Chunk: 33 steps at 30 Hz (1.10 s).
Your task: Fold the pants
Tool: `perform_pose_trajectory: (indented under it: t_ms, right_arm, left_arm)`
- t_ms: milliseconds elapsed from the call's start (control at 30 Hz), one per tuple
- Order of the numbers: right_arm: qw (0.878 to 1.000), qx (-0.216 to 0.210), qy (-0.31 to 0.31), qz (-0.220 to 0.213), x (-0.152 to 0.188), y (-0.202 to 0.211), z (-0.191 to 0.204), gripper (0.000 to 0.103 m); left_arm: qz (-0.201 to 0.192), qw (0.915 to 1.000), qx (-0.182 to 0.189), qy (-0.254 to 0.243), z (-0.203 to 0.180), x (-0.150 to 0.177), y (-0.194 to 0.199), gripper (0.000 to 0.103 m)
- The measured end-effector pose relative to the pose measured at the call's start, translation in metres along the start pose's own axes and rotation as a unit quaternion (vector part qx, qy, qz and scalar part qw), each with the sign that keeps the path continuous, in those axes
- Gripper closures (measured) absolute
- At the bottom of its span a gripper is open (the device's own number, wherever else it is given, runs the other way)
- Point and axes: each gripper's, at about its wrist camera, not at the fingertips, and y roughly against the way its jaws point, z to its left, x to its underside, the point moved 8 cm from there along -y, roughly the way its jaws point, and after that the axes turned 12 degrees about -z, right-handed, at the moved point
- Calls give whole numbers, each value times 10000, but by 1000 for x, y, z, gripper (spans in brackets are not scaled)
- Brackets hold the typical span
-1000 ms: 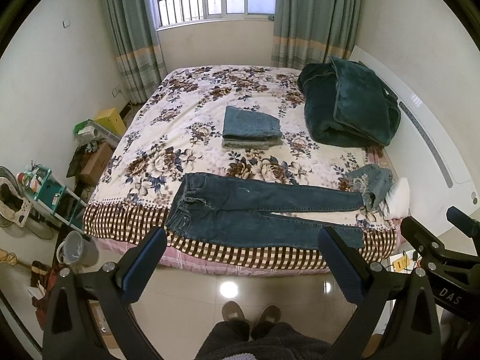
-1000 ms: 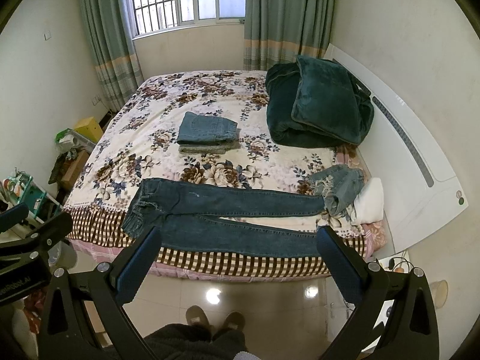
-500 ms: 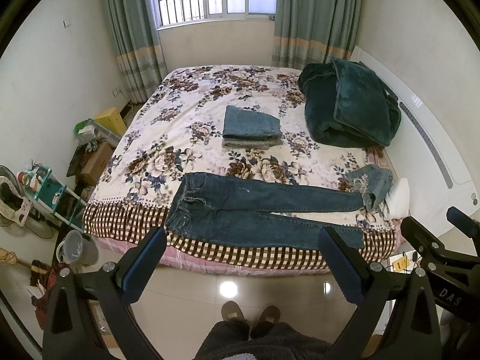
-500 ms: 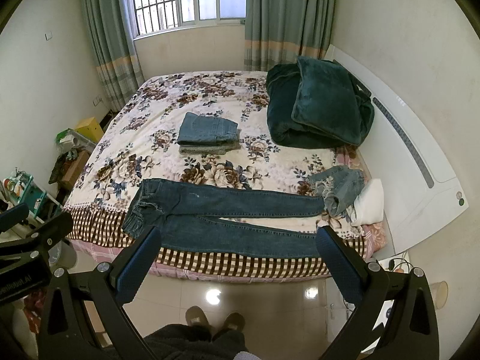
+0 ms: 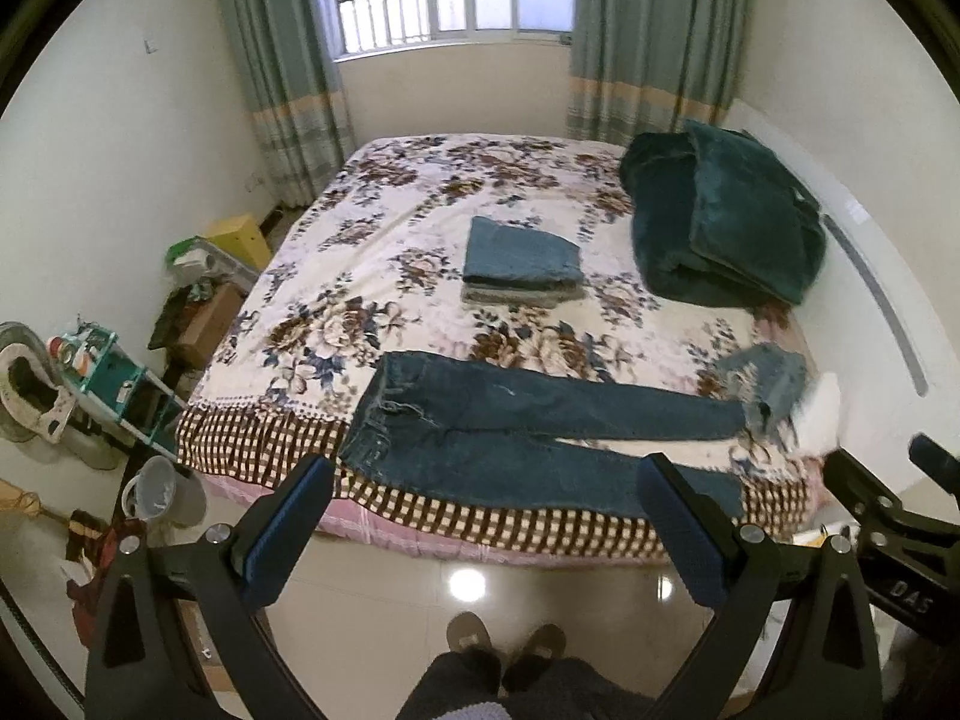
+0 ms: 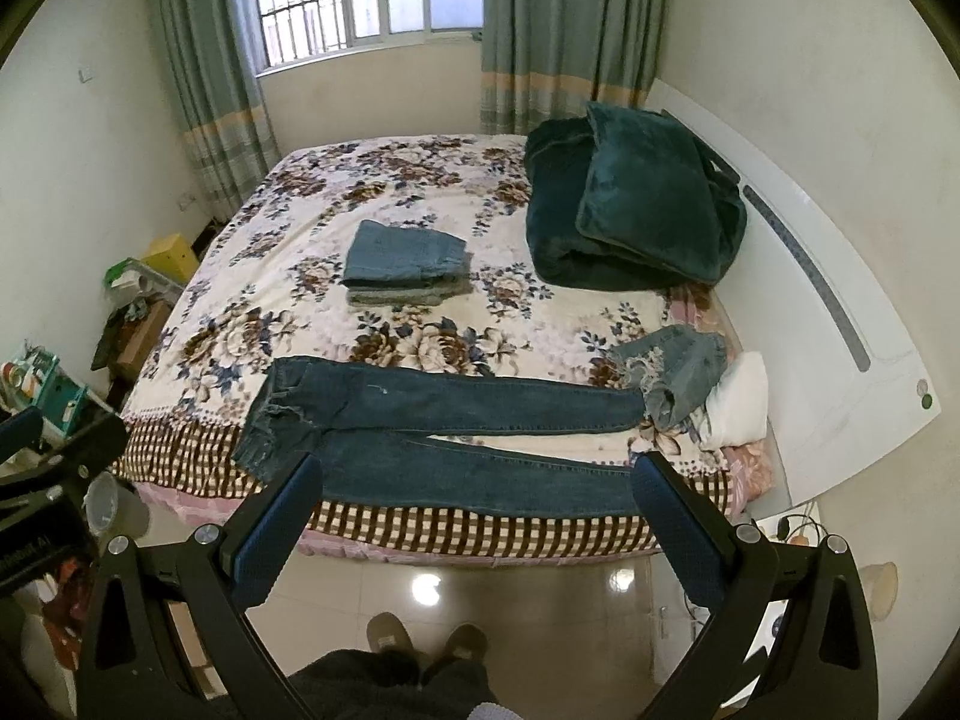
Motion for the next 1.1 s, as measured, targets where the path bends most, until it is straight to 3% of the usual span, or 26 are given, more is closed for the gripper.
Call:
perform_pose_trajectory:
  t_ms: [133, 333, 567, 700, 867, 1000, 1100]
  right_arm:
    - [9998, 66, -154, 111, -2, -34, -12, 0]
    - [9990, 189, -329, 217, -11, -124, -39, 0]
    - [9950, 352, -657, 660, -8, -279, -71, 0]
    - [9861, 448, -1009, 1245, 18, -389, -93, 0]
    - [9631, 780, -1627, 1997, 65, -534, -126, 0]
    - [9284, 1143, -2457, 2542, 112, -633, -161, 0]
    - [8929, 1440, -3128, 2900, 148, -700, -188, 0]
  left_arm:
    - [6, 9995, -301, 27, -6, 1, -39, 0]
    - [124, 9982, -591, -57, -17, -1, -114, 0]
    - [742, 9939, -810, -56, -26, 5, -241, 0]
    - [1331, 9870, -896, -35, -28, 20, -340, 0]
    - [2182, 9707, -976, 253, -28, 49, -458, 0]
    - [2884, 9498, -1125, 447, -33, 80, -543, 0]
    - [3367, 9310, -1169, 793, -36, 105, -598, 0]
